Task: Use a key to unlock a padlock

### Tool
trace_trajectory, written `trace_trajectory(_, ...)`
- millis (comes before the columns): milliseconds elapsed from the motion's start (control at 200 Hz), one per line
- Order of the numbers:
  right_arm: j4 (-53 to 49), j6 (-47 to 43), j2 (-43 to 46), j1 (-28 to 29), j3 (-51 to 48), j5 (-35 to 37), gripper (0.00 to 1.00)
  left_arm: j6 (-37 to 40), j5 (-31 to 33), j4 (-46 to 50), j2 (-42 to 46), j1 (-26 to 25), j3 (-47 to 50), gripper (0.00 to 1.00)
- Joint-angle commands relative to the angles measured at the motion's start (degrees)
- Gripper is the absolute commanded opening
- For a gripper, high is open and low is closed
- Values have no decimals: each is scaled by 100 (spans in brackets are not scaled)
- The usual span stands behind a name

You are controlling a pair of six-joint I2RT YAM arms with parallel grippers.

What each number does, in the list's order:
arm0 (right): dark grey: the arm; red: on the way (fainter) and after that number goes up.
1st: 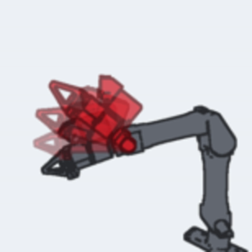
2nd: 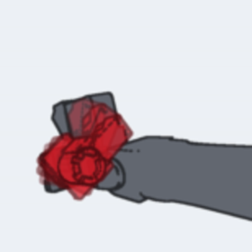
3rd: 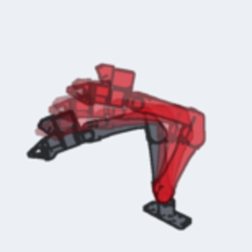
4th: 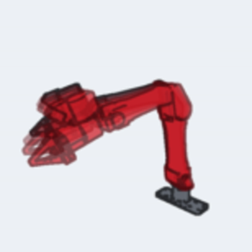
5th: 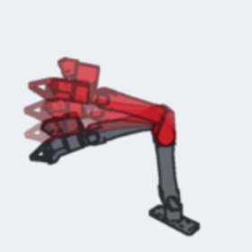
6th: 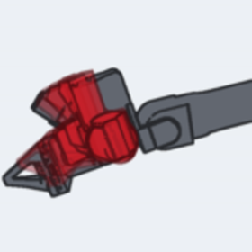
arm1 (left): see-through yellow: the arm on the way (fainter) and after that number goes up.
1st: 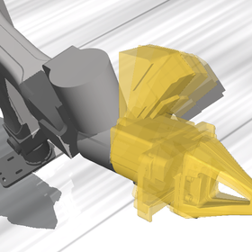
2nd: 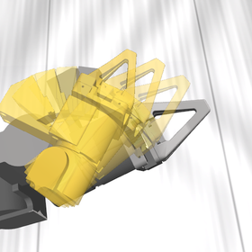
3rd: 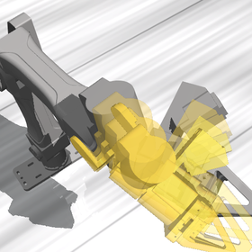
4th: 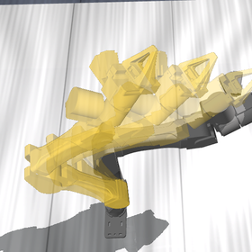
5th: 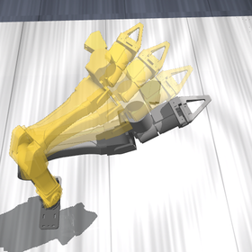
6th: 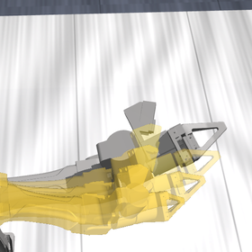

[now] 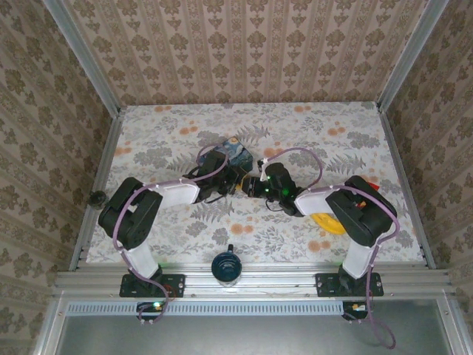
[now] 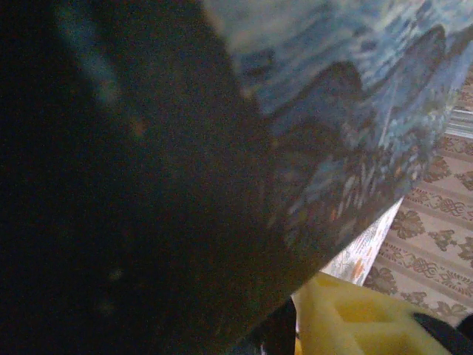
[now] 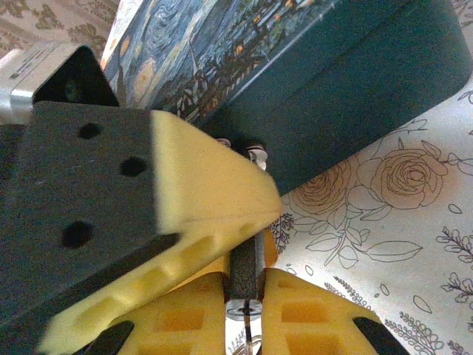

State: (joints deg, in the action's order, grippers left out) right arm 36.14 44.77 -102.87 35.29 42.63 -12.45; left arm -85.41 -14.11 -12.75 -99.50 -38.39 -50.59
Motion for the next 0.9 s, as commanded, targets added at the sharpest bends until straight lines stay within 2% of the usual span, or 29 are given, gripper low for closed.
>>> trace_trajectory(0,413,625,-216,-39,-112,273,4,-602,-970,528,122,-115,365,46)
trace_trajectory(55,506,774,-225,-53,-179,319,2,-557,-879,541,261,-79,445,53)
trace_trajectory(185,795,1139,-225,-101,-327,339,0,-328,-613,780,700,-2,539,85)
trace_trajectory(295,1237,1521,-243,-177,-502,330,0,-99,-318,1108,1131,64,575,100)
trace_trajectory(465,1326,1781,-243,-207,-529,397,0,466,271,1555,1796,89,532,100)
trace_trajectory(540,1325,1879,-272,-207,-528,427,0,1076,708,1932,2075,86,346,100)
trace_trajectory(685,1291,2073,-249,-208,-550,547,0,2496,1935,2693,2402,4,-125,100)
trace_trajectory(770,1206,2152,-227,-207,-555,652,0,3140,2641,2969,2420,-30,-382,100)
trace_trajectory(895,1168,2183,-265,-198,-523,666,0,4079,3305,3089,2229,-79,-729,100)
